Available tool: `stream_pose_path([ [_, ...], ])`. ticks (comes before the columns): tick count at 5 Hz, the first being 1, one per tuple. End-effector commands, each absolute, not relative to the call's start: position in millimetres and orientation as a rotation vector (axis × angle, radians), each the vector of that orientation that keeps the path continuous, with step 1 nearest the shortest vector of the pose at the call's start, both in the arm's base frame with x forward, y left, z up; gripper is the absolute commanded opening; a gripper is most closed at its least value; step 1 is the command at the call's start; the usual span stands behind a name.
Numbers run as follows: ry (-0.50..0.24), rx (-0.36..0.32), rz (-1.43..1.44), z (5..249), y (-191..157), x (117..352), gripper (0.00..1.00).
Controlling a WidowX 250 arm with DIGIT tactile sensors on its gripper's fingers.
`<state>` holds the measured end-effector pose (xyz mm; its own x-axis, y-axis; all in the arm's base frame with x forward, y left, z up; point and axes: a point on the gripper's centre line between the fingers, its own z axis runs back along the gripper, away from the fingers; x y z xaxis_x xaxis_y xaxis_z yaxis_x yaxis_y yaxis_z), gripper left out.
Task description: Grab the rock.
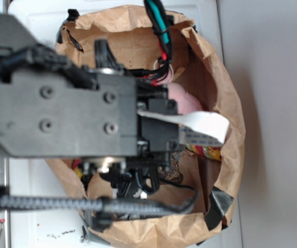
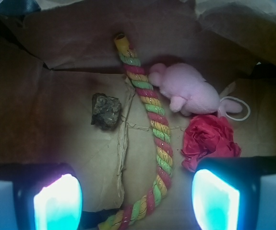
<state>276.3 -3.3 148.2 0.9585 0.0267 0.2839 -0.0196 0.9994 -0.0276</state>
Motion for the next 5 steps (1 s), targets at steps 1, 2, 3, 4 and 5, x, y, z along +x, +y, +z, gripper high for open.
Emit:
stream_pose_path([
  [1,-0.322,-0.025,0.036,159.5,0.8,280.2,1.0],
  [2,-0.332,-0.007,0.017,146.0,-4.7,285.4,1.0],
  [3,-0.319,0.02,0.009,134.4,-7.6,287.5,1.0],
  [4,-0.317,0.034,-0.028,119.9,-13.2,279.4,1.0],
  [5,-0.319,0.039,-0.009,107.9,-18.7,284.2,1.0],
])
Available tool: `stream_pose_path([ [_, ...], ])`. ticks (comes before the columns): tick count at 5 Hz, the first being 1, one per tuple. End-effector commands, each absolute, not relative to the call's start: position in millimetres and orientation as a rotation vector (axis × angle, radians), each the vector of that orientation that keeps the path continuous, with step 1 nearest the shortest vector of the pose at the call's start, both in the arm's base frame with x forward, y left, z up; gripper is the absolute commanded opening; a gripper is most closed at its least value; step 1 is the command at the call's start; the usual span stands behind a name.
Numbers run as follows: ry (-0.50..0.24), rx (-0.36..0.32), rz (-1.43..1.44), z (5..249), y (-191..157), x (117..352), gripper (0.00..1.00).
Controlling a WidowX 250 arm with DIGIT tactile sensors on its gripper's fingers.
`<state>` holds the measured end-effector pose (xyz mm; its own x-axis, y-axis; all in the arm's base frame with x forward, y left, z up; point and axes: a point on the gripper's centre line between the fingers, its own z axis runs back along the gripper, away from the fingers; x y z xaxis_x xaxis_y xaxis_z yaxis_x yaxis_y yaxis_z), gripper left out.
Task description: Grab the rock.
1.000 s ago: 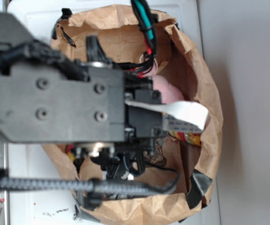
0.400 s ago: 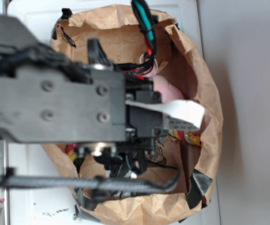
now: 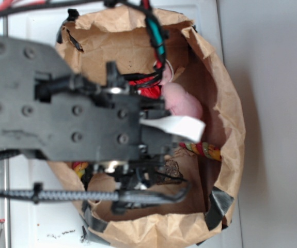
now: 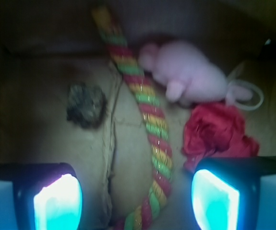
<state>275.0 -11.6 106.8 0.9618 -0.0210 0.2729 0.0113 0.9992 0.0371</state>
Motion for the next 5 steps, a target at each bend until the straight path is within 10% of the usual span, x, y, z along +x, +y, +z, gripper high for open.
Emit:
stream_pose_path([
  [1,-0.325,0.014,0.008,102.5,-29.4,291.9,1.0],
  [5,-0.298,-0.03,0.076,100.0,-57.4,321.5,1.0],
])
